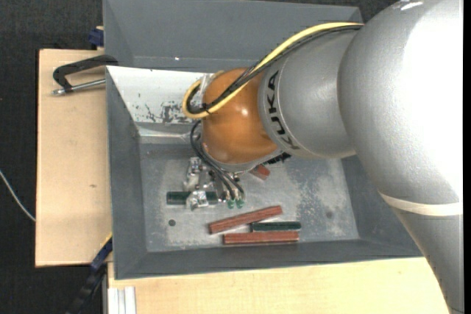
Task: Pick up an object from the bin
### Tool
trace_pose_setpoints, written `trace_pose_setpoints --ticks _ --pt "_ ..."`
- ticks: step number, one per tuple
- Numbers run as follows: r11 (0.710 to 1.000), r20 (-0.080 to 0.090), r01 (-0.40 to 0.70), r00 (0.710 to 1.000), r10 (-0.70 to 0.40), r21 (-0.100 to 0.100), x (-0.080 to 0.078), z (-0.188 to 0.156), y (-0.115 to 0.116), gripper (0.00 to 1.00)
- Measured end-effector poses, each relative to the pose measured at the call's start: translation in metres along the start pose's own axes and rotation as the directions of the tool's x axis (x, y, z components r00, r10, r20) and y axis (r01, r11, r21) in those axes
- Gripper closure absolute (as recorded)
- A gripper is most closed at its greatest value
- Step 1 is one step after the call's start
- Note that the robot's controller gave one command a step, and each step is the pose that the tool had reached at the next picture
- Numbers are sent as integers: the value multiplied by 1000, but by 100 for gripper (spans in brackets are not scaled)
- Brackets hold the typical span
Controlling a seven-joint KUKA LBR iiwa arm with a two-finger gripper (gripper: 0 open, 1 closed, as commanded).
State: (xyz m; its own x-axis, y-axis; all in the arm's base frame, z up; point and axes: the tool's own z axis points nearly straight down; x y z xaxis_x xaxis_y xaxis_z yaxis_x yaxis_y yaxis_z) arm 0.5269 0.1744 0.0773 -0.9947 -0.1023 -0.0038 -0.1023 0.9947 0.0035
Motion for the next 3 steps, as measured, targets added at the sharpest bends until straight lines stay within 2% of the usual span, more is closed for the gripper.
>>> trace_pose_setpoints --ticks 1,2,3 --pt "999 1 -37 999 37 1 12 -119 7 100" --pt "999 1 -38 999 38 1 12 -119 7 100" --pt "1000 -2 -26 1000 26 2 8 -157 7 100"
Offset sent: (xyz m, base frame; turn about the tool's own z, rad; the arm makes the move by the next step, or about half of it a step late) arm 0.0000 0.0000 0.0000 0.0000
